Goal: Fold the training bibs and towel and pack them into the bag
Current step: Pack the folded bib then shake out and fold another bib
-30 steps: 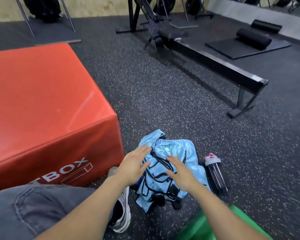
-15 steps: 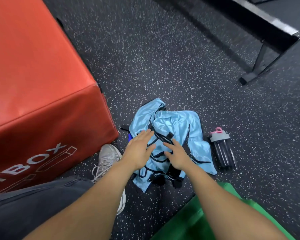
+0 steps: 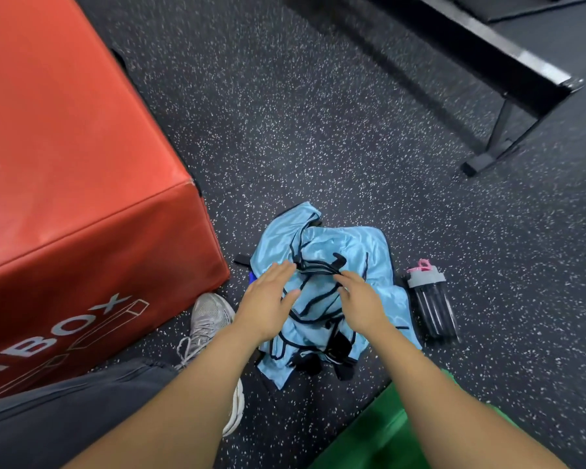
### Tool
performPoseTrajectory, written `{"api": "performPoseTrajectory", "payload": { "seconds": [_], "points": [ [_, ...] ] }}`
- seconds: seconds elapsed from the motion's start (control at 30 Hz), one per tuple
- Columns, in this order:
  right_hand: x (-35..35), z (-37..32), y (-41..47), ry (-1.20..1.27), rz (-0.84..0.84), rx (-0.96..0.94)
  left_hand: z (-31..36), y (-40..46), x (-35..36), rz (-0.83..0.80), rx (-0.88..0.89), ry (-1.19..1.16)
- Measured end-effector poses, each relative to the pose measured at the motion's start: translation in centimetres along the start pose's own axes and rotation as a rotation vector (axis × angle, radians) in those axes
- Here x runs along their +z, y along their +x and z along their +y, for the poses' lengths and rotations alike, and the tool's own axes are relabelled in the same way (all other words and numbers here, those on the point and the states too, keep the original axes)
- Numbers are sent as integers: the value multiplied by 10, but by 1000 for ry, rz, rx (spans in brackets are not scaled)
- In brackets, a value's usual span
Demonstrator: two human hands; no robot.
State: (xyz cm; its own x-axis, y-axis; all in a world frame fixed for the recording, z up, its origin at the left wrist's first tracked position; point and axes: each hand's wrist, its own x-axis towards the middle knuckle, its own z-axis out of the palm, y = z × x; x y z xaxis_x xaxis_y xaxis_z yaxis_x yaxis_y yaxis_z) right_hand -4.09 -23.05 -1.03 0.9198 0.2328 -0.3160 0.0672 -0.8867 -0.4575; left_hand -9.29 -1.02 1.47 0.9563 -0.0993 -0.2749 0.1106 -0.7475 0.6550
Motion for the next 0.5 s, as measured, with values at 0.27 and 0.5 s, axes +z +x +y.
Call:
{"api": "performPoseTrajectory", "payload": {
  "seconds": [0.27, 0.5],
  "points": [
    [-129, -63, -50, 118, 433, -311, 58, -28, -58, 153, 164, 21],
    [-236, -150, -105, 208, 541, -595, 145, -55, -162, 415, 388, 8]
  ]
}}
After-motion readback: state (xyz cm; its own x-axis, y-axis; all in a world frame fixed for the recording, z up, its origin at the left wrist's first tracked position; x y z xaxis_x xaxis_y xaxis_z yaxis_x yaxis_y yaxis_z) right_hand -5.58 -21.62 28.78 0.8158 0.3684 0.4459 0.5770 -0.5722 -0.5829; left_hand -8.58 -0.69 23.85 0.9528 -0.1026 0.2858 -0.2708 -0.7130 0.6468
